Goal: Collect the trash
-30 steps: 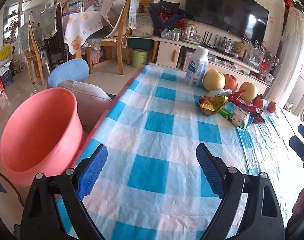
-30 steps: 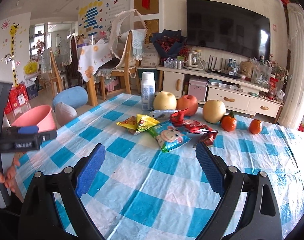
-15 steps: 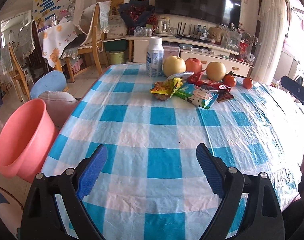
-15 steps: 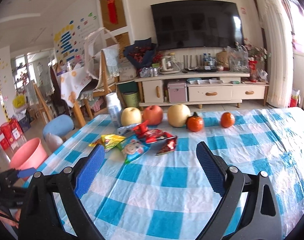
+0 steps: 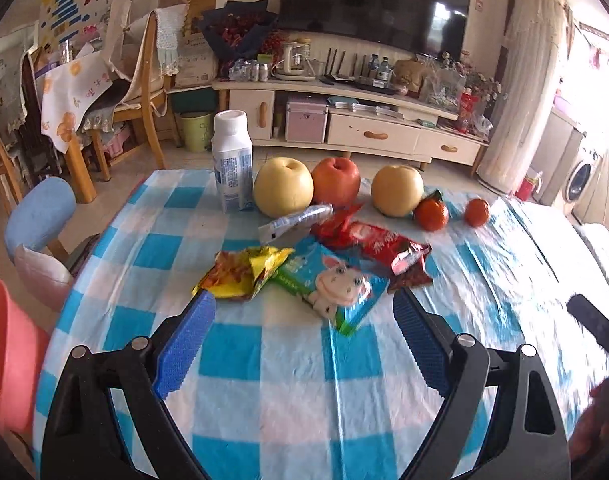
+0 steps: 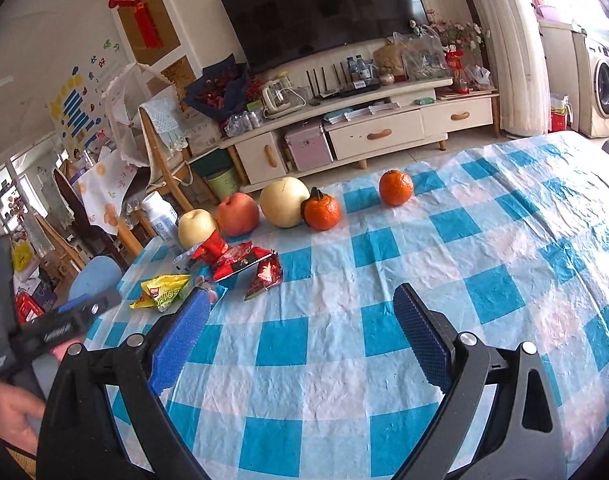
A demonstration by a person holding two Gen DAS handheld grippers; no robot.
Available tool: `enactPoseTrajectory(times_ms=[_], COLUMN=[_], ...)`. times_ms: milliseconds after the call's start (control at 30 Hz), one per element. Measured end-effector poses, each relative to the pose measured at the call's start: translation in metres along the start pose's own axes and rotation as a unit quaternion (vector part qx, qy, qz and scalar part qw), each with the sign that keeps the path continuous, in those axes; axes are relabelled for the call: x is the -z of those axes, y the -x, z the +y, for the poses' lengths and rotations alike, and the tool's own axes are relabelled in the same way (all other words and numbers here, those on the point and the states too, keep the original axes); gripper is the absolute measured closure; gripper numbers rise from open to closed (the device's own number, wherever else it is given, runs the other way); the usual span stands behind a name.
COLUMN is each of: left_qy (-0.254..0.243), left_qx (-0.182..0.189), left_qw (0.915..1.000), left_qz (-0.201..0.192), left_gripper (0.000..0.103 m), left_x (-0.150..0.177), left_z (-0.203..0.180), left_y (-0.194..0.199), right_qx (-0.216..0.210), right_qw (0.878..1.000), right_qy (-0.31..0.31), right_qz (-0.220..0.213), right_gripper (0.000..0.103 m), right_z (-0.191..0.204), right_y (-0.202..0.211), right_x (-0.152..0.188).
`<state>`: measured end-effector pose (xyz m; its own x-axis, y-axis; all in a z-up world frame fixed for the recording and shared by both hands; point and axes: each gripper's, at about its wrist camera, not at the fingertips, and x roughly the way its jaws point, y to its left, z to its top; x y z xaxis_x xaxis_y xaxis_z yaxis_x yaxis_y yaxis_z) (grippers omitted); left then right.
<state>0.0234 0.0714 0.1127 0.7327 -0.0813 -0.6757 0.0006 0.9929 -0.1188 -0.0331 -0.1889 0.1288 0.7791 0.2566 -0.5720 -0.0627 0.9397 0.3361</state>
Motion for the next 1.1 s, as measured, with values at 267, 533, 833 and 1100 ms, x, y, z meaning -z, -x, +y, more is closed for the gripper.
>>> enactPoseTrajectory(times_ms=[267,533,833,1100], left_qy=[0.117,0.137,0.08,-0.048], left_qx=[-0.028,-0.092,-0.091,-0.056], left_qw=[0.9923,0.9825,0.9873,0.9918], left_qz=[0.03,0.085,0.103,0.104], left_gripper=[0.027,0.039,0.046,0.047], left_x=[-0.055,-0.074,-0.06,-0.012], left_z=[0.004,0.01,-0.02,-0.08], left_y=[-0.108,-0.18,-0.186,-0.136], right_qx=[-0.022,-0.043,-0.04,-0.024], right_qw=[0.999,0.998,0.998,0.998], right_qy=[0.016,0.016,0.007,0.005], right_qz=[0.03,0.048,0.057,0.057], right_gripper=[0.009,0.009,0.009,0.009], right_z=[0.008,0.008,-0.001,-0.011], right_y=[-0.014,-0.027,-0.031,-0.03], right_x=[0.002,0.003,0.0,-0.004])
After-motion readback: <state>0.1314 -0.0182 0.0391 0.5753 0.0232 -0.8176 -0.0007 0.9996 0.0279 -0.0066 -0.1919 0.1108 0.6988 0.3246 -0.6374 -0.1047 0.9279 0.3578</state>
